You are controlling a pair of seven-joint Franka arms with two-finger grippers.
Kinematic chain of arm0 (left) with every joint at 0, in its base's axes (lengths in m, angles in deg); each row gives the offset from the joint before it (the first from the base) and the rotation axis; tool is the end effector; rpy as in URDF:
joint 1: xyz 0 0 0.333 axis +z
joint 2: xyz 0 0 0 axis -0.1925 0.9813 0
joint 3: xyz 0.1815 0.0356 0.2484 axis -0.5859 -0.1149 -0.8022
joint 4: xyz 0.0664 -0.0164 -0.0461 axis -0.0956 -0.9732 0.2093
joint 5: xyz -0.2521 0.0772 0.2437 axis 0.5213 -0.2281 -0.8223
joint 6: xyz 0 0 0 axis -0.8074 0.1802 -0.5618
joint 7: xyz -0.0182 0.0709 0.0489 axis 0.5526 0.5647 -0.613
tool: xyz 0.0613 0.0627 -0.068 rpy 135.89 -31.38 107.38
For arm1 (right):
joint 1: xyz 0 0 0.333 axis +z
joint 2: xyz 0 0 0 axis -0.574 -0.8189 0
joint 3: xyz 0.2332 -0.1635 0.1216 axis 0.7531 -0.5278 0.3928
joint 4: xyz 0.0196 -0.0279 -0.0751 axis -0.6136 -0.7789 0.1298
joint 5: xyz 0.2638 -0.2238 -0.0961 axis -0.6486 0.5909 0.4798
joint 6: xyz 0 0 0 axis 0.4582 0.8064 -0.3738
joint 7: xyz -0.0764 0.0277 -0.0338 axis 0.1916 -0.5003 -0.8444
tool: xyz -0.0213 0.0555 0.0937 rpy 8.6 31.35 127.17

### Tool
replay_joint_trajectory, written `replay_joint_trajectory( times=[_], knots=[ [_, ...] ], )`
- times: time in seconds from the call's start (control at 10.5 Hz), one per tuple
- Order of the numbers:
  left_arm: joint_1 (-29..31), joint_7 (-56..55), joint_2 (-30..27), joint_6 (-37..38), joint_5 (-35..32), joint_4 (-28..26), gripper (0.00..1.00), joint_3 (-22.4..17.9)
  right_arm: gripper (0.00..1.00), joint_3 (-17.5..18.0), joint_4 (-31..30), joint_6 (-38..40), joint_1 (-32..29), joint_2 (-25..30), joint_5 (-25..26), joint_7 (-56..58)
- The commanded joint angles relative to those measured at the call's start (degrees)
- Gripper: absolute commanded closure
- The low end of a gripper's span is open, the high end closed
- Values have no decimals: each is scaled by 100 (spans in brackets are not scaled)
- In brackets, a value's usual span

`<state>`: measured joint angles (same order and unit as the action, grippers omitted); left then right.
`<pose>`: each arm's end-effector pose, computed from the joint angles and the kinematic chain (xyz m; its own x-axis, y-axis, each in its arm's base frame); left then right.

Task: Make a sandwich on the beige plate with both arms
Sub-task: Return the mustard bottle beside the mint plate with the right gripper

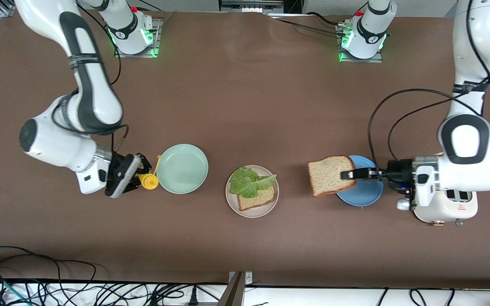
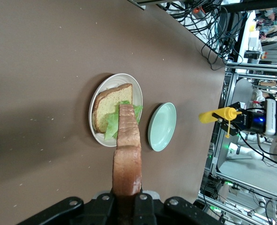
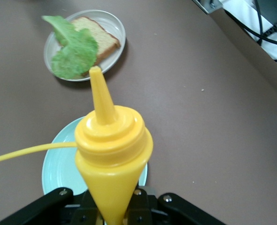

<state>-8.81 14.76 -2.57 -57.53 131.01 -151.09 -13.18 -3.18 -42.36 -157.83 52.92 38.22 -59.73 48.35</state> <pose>0.6636 -0.1082 0.3652 0.9874 0.0238 -0.1567 0.1412 -0.5818 0.8010 0.6424 0.1213 0.3440 0.4404 0.7604 0.4774 0.8956 -0.4093 -0.1742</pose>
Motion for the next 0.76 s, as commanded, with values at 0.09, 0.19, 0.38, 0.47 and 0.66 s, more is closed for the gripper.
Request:
replay_joint_trajectory(
  times=[0.09, 0.19, 0.38, 0.47, 0.66],
  knots=[
    [-543, -330, -192, -756, 207, -364, 100, -75, 100, -48, -389, 896, -785, -25, -1354, 2299],
    [-736, -531, -192, -958, 207, -373, 100, -75, 100, -83, -389, 1212, -1014, -218, -1706, 2968],
    [-1123, -989, -175, -1572, 216, -426, 100, -75, 100, -171, -398, 1644, -1278, -631, -2191, 4085],
    [-1308, -1104, -131, -1836, 225, -435, 100, -75, 100, -172, -415, 1820, -1384, -842, -2541, 4508],
    [-1686, -1280, 70, -2433, 626, -417, 100, -75, 100, -207, -512, 2076, -1438, -1028, -2904, 4714]
  ],
)
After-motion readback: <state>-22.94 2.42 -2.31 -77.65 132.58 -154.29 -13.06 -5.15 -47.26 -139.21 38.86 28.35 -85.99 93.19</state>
